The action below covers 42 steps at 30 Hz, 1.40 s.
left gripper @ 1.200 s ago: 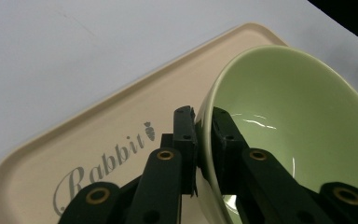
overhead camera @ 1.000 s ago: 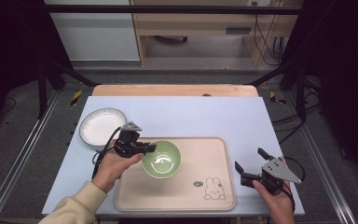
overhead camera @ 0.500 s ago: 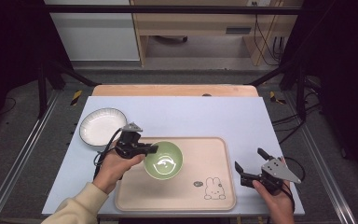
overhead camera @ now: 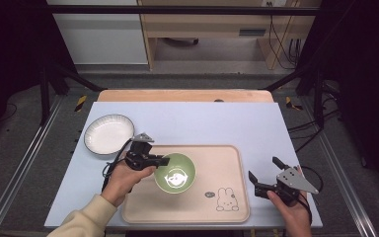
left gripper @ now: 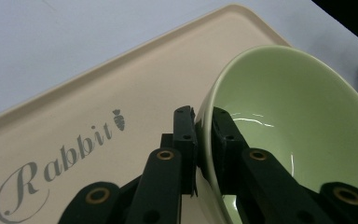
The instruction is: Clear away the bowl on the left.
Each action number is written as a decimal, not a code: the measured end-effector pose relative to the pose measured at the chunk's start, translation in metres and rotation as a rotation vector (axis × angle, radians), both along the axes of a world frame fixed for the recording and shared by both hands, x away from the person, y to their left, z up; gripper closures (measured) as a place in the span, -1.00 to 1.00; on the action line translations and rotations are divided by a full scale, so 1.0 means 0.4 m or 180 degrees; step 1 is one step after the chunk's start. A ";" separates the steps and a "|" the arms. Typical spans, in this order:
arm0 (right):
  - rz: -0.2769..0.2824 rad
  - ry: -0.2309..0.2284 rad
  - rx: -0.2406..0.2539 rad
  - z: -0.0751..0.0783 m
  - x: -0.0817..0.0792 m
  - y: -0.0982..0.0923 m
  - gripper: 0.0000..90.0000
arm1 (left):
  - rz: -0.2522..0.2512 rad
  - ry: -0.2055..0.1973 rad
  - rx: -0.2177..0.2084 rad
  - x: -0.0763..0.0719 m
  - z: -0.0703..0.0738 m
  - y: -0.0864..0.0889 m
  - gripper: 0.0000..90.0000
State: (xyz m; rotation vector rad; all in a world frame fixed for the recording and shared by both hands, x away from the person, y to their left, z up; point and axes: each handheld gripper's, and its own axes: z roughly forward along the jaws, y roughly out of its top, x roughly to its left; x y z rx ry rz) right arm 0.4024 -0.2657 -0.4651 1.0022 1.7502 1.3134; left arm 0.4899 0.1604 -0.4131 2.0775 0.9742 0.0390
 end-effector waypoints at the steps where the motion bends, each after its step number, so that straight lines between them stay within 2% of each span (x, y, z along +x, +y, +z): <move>1: 0.0005 -0.0005 -0.0001 0.000 0.000 0.000 -0.90 | -0.0020 -0.0001 0.0014 0.000 -0.001 -0.001 0.82; 15: 0.0009 0.0009 0.0001 0.000 0.000 0.002 -0.90 | -0.0025 0.0067 0.0034 0.004 -0.025 -0.011 0.82; 19: 0.0012 0.0020 -0.0026 -0.002 0.001 0.003 -0.90 | -0.0085 0.0091 0.0150 0.004 -0.035 -0.023 0.82; 21: 0.0012 0.0015 -0.0027 -0.002 0.001 0.004 -0.90 | -0.0094 0.0096 0.0157 0.004 -0.040 -0.027 0.82; 24: 0.0015 0.0016 -0.0028 -0.002 0.001 0.004 -0.90 | -0.0087 0.0121 0.0121 0.005 -0.047 -0.031 0.82; 31: 0.0021 0.0019 -0.0026 -0.002 0.001 0.004 -0.90 | -0.0106 0.0129 0.0166 0.004 -0.058 -0.041 0.82; 42: 0.0019 0.0020 -0.0029 -0.002 0.001 0.004 -0.90 | -0.0099 0.0152 0.0148 0.006 -0.061 -0.044 0.82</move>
